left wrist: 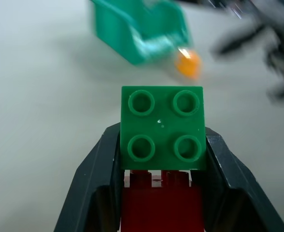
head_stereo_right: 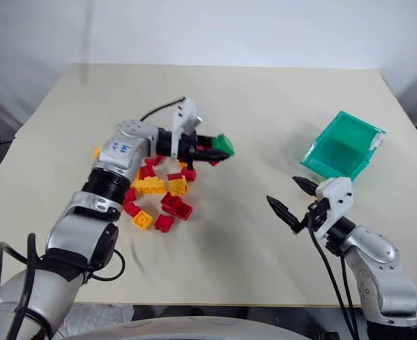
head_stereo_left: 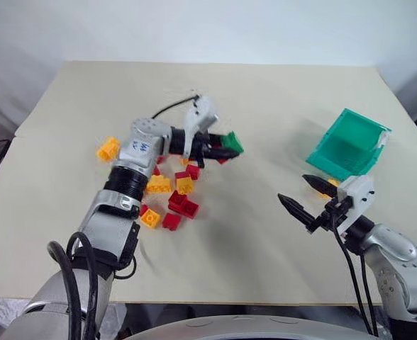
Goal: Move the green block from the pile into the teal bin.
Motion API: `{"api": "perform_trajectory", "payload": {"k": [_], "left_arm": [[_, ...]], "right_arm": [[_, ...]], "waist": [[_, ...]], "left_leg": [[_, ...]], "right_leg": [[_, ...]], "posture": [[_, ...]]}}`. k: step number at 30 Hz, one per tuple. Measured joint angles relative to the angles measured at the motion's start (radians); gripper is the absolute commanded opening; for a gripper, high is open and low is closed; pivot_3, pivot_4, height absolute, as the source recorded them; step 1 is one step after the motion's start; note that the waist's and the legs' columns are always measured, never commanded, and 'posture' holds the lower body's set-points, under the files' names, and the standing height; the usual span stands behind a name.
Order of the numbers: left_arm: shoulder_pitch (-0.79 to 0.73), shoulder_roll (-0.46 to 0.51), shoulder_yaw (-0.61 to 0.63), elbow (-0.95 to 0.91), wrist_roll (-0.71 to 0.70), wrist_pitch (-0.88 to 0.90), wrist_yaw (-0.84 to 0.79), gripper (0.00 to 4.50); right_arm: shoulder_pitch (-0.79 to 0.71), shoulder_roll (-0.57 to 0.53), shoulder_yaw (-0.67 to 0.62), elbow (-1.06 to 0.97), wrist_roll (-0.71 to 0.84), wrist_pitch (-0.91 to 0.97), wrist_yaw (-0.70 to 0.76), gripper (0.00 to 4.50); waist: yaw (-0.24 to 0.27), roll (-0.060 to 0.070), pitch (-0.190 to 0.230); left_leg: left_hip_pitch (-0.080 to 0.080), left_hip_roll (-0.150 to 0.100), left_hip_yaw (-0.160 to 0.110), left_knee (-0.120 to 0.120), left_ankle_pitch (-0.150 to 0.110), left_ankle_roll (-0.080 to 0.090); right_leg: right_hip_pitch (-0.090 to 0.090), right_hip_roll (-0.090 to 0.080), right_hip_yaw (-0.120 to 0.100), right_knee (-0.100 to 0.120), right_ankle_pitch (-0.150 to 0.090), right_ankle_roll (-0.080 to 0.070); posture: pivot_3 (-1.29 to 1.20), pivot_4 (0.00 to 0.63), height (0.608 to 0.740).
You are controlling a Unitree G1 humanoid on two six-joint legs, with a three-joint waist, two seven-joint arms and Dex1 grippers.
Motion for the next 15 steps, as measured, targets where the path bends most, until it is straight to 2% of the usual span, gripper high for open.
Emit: {"api": "perform_trajectory", "payload": {"k": [2,5,10,15], "left_arm": [[0.029,-0.025,-0.054,-0.005,0.023,-0.014,-0.024,2.25],[0.057,-0.056,-0.102,-0.003,0.054,-0.055,-0.024,2.97],[0.058,-0.077,-0.113,0.003,0.065,-0.079,-0.010,4.40],[0.052,-0.072,-0.088,0.005,0.063,-0.103,0.017,4.46]], "right_arm": [[0.006,-0.007,-0.011,-0.010,0.009,0.010,-0.006,4.50],[0.012,-0.011,-0.014,-0.019,0.018,0.018,-0.007,4.50],[0.011,-0.028,-0.035,-0.019,0.024,0.027,-0.008,4.50],[0.011,-0.035,-0.043,-0.019,0.028,0.029,-0.009,4.50]], "waist": [[0.003,0.000,0.000],[0.004,0.000,0.000],[0.006,0.000,0.000],[0.005,0.000,0.000]], "left_leg": [[0.000,0.001,0.000,0.000,0.000,0.000],[0.000,0.001,0.000,0.001,0.000,0.000],[0.000,0.002,0.000,0.001,0.000,0.002],[0.000,0.002,0.000,0.001,0.000,0.002]], "right_leg": [[0.000,0.000,0.000,0.000,0.000,0.000],[0.000,-0.001,0.001,0.000,0.001,0.000],[0.000,-0.002,0.002,0.000,0.001,0.001],[0.000,-0.002,0.002,0.000,0.002,0.001]], "posture": [[0.00,0.150,0.740],[0.00,0.150,0.740],[0.00,0.150,0.740],[0.00,0.150,0.740]]}}
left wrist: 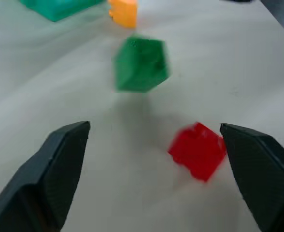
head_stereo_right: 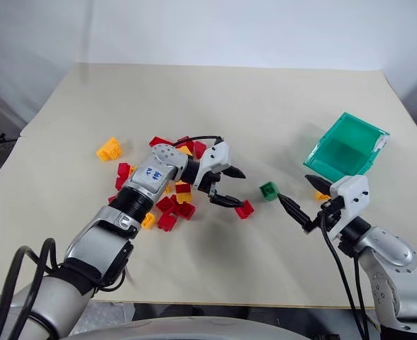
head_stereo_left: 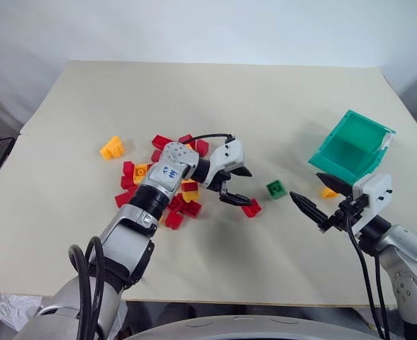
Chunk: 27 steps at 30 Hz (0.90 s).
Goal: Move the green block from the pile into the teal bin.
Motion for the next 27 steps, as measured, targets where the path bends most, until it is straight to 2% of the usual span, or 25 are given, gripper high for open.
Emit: {"api": "perform_trajectory", "payload": {"k": [3,8,10,17,20,24,27], "left_arm": [[-0.016,0.031,0.039,-0.005,-0.011,-0.005,0.011,4.46],[0.036,0.191,0.141,-0.127,-0.086,0.007,-0.048,4.46],[0.109,0.263,0.195,-0.196,-0.136,0.023,-0.089,4.46],[0.366,0.384,0.362,-0.409,-0.365,0.122,-0.187,4.46],[0.438,0.428,0.424,-0.480,-0.427,0.145,-0.201,4.46],[0.492,0.434,0.462,-0.515,-0.485,0.139,-0.228,4.46],[0.529,0.444,0.474,-0.527,-0.502,0.109,-0.249,4.46]], "right_arm": [[0.000,-0.010,0.000,-0.004,0.001,0.007,0.002,4.50],[0.028,-0.098,-0.028,-0.035,0.037,0.062,0.036,4.50],[0.068,-0.149,-0.075,-0.050,0.056,0.086,0.068,4.50],[0.246,-0.285,-0.295,-0.102,0.127,0.194,0.176,4.50],[0.269,-0.322,-0.338,-0.127,0.127,0.239,0.177,4.50],[0.207,-0.363,-0.307,-0.154,0.135,0.316,0.146,4.50],[0.079,-0.353,-0.178,-0.165,0.142,0.386,0.062,4.50]], "waist": [[0.000,0.000,0.000],[-0.005,0.001,0.000],[-0.003,0.001,0.000],[0.008,0.001,0.000],[0.002,0.001,0.000],[-0.001,0.001,0.000],[-0.004,0.001,0.000]], "left_leg": [[0.000,0.000,0.000,0.000,0.000,0.000],[0.000,0.001,-0.002,0.000,0.000,0.000],[0.001,0.001,-0.003,0.000,0.000,0.001],[-0.001,0.000,-0.004,0.011,-0.005,0.006],[0.000,0.000,-0.003,0.013,-0.006,0.007],[0.001,0.001,-0.004,0.015,-0.006,0.007],[0.000,0.001,-0.003,0.014,-0.006,0.006]], "right_leg": [[0.000,0.000,0.000,0.000,0.000,0.000],[-0.003,0.001,0.004,0.001,0.000,0.000],[-0.002,0.000,0.005,0.001,0.000,0.000],[0.001,0.000,0.006,0.000,0.003,0.005],[0.003,-0.001,0.009,-0.002,0.007,0.006],[0.004,-0.002,0.011,-0.002,0.009,0.004],[0.002,-0.001,0.014,-0.002,0.010,0.003]], "posture": [[0.00,0.150,0.740],[0.00,0.150,0.740],[0.00,0.150,0.740],[0.00,0.150,0.740],[0.00,0.150,0.740],[0.00,0.150,0.740],[0.00,0.150,0.740]]}}
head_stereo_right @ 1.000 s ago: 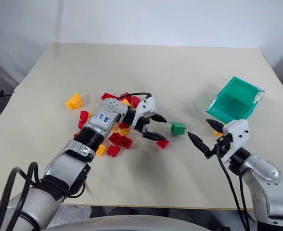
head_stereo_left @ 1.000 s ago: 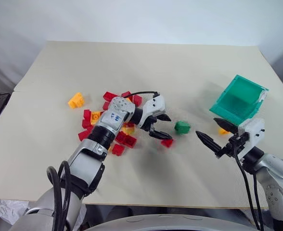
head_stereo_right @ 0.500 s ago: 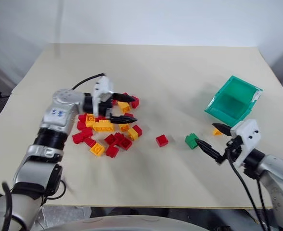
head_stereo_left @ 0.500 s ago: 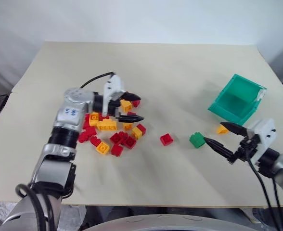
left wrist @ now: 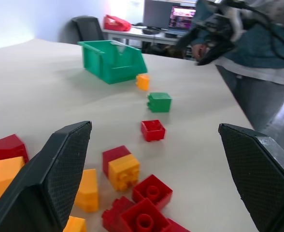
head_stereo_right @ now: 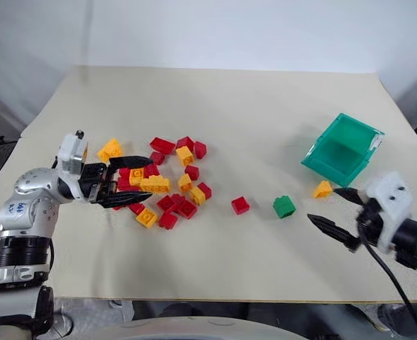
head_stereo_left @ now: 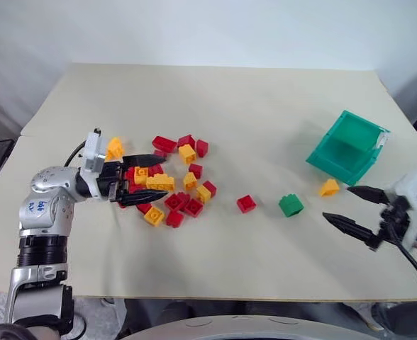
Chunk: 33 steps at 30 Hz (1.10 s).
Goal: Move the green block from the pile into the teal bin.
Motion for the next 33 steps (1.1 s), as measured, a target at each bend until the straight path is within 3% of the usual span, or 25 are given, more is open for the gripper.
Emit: {"api": "perform_trajectory", "payload": {"k": [7,12,15,22,28,33], "left_arm": [[0.038,0.007,0.021,-0.037,-0.022,-0.017,0.019,4.46],[0.064,0.014,0.029,-0.073,-0.034,-0.016,0.038,4.46],[0.081,0.014,0.029,-0.098,-0.047,-0.011,0.049,4.50],[0.116,0.021,0.030,-0.126,-0.069,-0.005,0.058,4.50],[0.116,0.022,0.030,-0.144,-0.087,0.007,0.079,4.50],[0.084,0.010,0.024,-0.136,-0.087,0.005,0.103,4.50]], "right_arm": [[-0.173,0.124,0.307,0.051,-0.128,0.077,-0.220,4.50],[-0.219,0.193,0.388,0.109,-0.193,0.082,-0.275,4.50],[-0.233,0.213,0.443,0.115,-0.216,0.116,-0.293,3.87],[-0.263,0.265,0.403,0.081,-0.189,0.203,-0.322,1.48],[-0.268,0.265,0.299,0.044,-0.186,0.185,-0.334,1.50],[-0.378,0.230,0.198,0.159,-0.225,0.104,-0.343,1.50]], "waist": [[0.002,0.000,0.000],[0.000,0.000,0.000],[-0.001,0.000,0.000],[0.001,0.000,0.000],[0.000,0.001,0.000],[0.000,0.001,0.000]], "left_leg": [[-0.002,-0.001,0.003,-0.001,0.000,0.000],[-0.002,-0.001,0.004,-0.002,0.000,0.001],[-0.002,0.000,0.004,-0.002,0.000,0.001],[-0.002,0.000,0.004,-0.002,0.000,0.001],[-0.002,0.000,0.005,-0.002,0.000,0.001],[-0.002,-0.001,0.005,-0.002,0.000,0.001]], "right_leg": [[-0.003,0.001,-0.003,0.000,0.000,-0.001],[-0.003,0.001,-0.003,-0.002,0.000,0.000],[-0.003,0.002,-0.003,-0.002,0.000,0.000],[-0.003,0.002,-0.003,-0.002,0.000,0.000],[-0.004,0.002,-0.002,-0.002,0.000,0.000],[-0.004,0.002,-0.002,-0.001,0.000,0.000]], "posture": [[0.00,0.150,0.740],[0.00,0.150,0.740],[0.00,0.150,0.740],[0.00,0.150,0.740],[0.00,0.150,0.740],[0.00,0.150,0.740]]}}
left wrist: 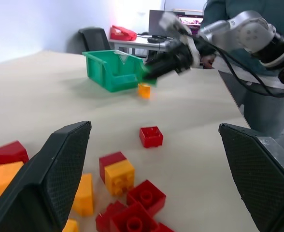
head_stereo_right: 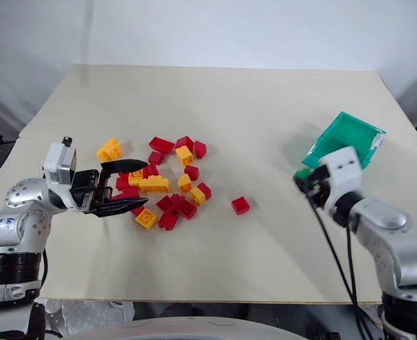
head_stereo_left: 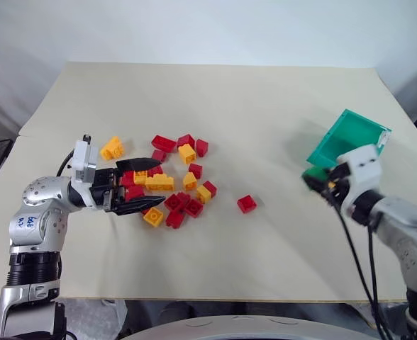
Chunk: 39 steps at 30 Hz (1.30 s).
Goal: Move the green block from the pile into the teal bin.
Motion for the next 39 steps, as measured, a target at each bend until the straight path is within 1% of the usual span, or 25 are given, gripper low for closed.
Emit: {"api": "perform_trajectory", "payload": {"k": [1,3,6,10,12,13,16,18,19,26,28,31,34,35,37,39], "left_arm": [[-0.013,-0.007,-0.003,0.007,0.001,-0.003,0.005,4.50],[-0.055,-0.030,-0.023,0.040,0.008,-0.012,0.016,4.50],[-0.094,-0.046,-0.048,0.082,0.031,-0.031,0.023,4.50],[-0.120,-0.055,-0.068,0.124,0.055,-0.047,0.041,4.50],[-0.139,-0.061,-0.077,0.151,0.073,-0.062,0.050,4.50],[-0.141,-0.064,-0.077,0.159,0.080,-0.072,0.057,4.50],[-0.142,-0.071,-0.077,0.173,0.096,-0.098,0.072,4.50],[-0.142,-0.070,-0.074,0.186,0.100,-0.101,0.088,4.50],[-0.142,-0.070,-0.072,0.186,0.100,-0.101,0.095,4.50],[-0.114,-0.030,-0.037,0.182,0.103,-0.090,0.152,4.50],[-0.103,-0.028,-0.035,0.177,0.104,-0.090,0.166,4.50],[-0.084,-0.023,-0.020,0.162,0.104,-0.090,0.188,4.50],[-0.039,0.013,0.008,0.138,0.100,-0.088,0.186,4.50],[-0.021,0.027,0.018,0.137,0.100,-0.088,0.185,4.50],[0.055,0.069,0.047,0.120,0.099,-0.094,0.164,4.50],[0.134,0.107,0.094,0.124,0.098,-0.100,0.145,4.50]], "right_arm": [[-0.029,-0.009,-0.003,0.046,-0.016,-0.027,0.001,1.50],[-0.132,-0.026,0.007,0.211,-0.076,-0.121,0.002,1.50],[-0.272,-0.031,0.054,0.429,-0.168,-0.250,-0.013,1.50],[-0.376,-0.004,0.126,0.674,-0.266,-0.385,-0.025,1.50],[-0.429,0.019,0.154,0.802,-0.304,-0.441,-0.035,2.25],[-0.455,0.029,0.166,0.854,-0.321,-0.468,-0.041,2.52],[-0.493,0.043,0.182,0.920,-0.345,-0.521,-0.043,3.53],[-0.498,0.044,0.181,0.922,-0.353,-0.539,-0.042,4.23],[-0.499,0.044,0.179,0.921,-0.353,-0.540,-0.038,4.47],[-0.454,0.028,0.165,0.788,-0.332,-0.512,0.028,4.47],[-0.415,0.012,0.159,0.721,-0.307,-0.510,0.079,4.47],[-0.321,-0.008,0.155,0.567,-0.235,-0.495,0.205,4.47],[-0.200,-0.046,0.151,0.410,-0.131,-0.451,0.357,4.47],[-0.168,-0.060,0.149,0.380,-0.105,-0.442,0.401,4.47],[-0.075,-0.121,0.149,0.334,-0.051,-0.457,0.551,4.47],[-0.024,-0.158,0.151,0.369,-0.046,-0.516,0.667,4.47]], "waist": [[0.000,0.000,0.000],[-0.003,0.000,0.000],[-0.012,0.000,0.000],[-0.027,0.000,0.000],[-0.030,0.000,0.000],[-0.031,0.000,0.000],[-0.036,0.000,0.000],[-0.035,0.001,0.000],[-0.034,0.001,0.000],[-0.035,0.001,0.000],[-0.028,0.001,0.000],[-0.024,0.001,0.000],[-0.024,0.001,0.000],[-0.024,0.001,0.000],[-0.024,0.001,0.001],[-0.027,0.001,0.001]], "left_leg": [[0.000,0.000,0.000,0.000,0.000,0.000],[0.000,-0.001,0.002,0.000,0.000,0.001],[0.000,0.000,0.004,-0.001,0.000,0.001],[-0.002,0.000,0.008,-0.003,0.001,0.001],[-0.004,0.000,0.010,-0.003,0.001,0.001],[-0.005,0.000,0.011,-0.003,0.001,0.001],[-0.005,0.001,0.011,-0.003,0.001,0.001],[-0.006,0.001,0.010,-0.003,0.001,0.001],[-0.006,0.001,0.010,-0.002,0.001,0.001],[-0.006,0.001,0.010,-0.002,0.001,0.001],[-0.006,0.001,0.010,-0.002,0.001,0.001],[-0.006,0.001,0.009,-0.002,0.001,0.001],[-0.006,0.001,0.010,-0.002,0.001,0.001],[-0.006,0.001,0.010,-0.002,0.001,0.001],[-0.005,0.001,0.010,-0.002,0.000,0.001],[-0.004,0.001,0.011,-0.002,0.000,0.001]], "right_leg": [[0.000,0.000,0.000,0.000,0.000,0.000],[0.000,0.000,0.002,0.000,0.000,0.001],[-0.001,0.001,0.003,0.000,0.000,0.001],[-0.005,0.001,0.003,0.000,0.000,0.001],[-0.010,0.000,0.005,0.001,0.000,0.001],[-0.010,0.000,0.006,0.001,0.000,0.001],[-0.011,0.001,0.005,0.001,0.000,0.001],[-0.011,0.000,0.005,0.001,0.000,0.001],[-0.011,0.000,0.005,0.001,0.000,0.001],[-0.011,0.000,0.006,0.002,0.001,0.001],[-0.011,0.000,0.006,0.002,0.001,0.001],[-0.011,0.000,0.006,0.001,0.001,0.001],[-0.011,0.000,0.006,0.001,0.001,0.001],[-0.011,0.000,0.006,0.001,0.001,0.001],[-0.011,0.000,0.006,0.001,0.001,0.001],[-0.011,0.000,0.007,0.001,0.001,0.002]], "posture": [[0.00,0.150,0.740],[0.00,0.150,0.740],[0.00,0.150,0.740],[0.00,0.150,0.740],[0.00,0.150,0.740],[0.00,0.150,0.740],[0.00,0.150,0.740],[0.00,0.150,0.740],[0.00,0.150,0.740],[0.00,0.150,0.740],[0.00,0.150,0.740],[0.00,0.150,0.740],[0.00,0.150,0.740],[0.00,0.150,0.740],[0.00,0.150,0.740],[0.00,0.150,0.740]]}}
